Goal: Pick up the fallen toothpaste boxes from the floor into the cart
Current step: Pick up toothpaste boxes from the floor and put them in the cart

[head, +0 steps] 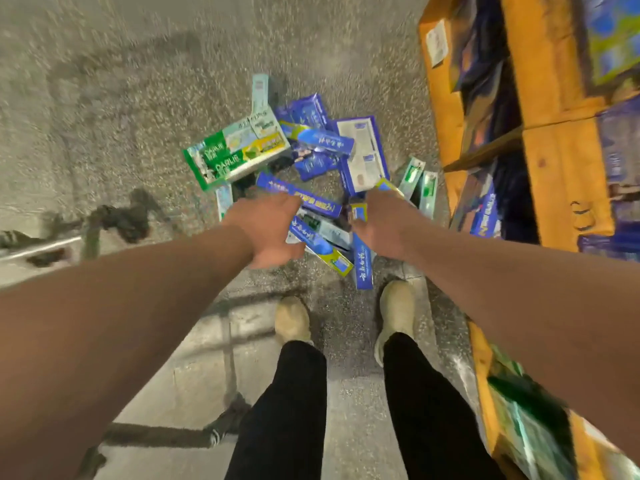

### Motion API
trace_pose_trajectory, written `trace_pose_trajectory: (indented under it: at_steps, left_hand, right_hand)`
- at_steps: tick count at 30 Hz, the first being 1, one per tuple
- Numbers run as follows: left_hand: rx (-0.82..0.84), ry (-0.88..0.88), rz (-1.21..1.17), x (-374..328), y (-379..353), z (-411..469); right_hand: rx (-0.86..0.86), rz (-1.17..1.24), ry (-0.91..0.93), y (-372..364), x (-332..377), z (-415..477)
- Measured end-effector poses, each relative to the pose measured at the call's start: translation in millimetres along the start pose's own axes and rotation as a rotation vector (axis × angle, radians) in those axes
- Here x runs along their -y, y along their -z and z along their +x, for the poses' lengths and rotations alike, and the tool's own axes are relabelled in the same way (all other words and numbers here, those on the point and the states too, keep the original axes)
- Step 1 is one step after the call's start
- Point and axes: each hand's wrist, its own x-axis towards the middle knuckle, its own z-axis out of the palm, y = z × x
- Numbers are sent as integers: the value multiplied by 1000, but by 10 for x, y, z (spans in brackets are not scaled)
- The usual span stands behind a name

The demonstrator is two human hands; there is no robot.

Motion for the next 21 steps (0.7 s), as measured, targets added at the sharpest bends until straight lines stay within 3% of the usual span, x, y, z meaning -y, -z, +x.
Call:
trace_pose_trajectory:
  at_steps: [1,6,11,17,21]
  left_hand:
    - [14,-3,-2,-24,-183,186]
    - [75,-19,28,-177,-1058,983]
    - [144,-21,170,-270,-1649,1504]
    - [146,-21,220,-275,-1883,1758]
    - [93,-138,247,-278,-1876,1802]
  right_hand:
    - [112,41,-39,-131,-87,154]
    - [9,130,-157,-965,-623,889]
    - [95,171,-258,-1616,-948,1215]
    - [147,278,-339,-1900,-1034,1405]
    - [155,261,-281,-1901,-1037,1460]
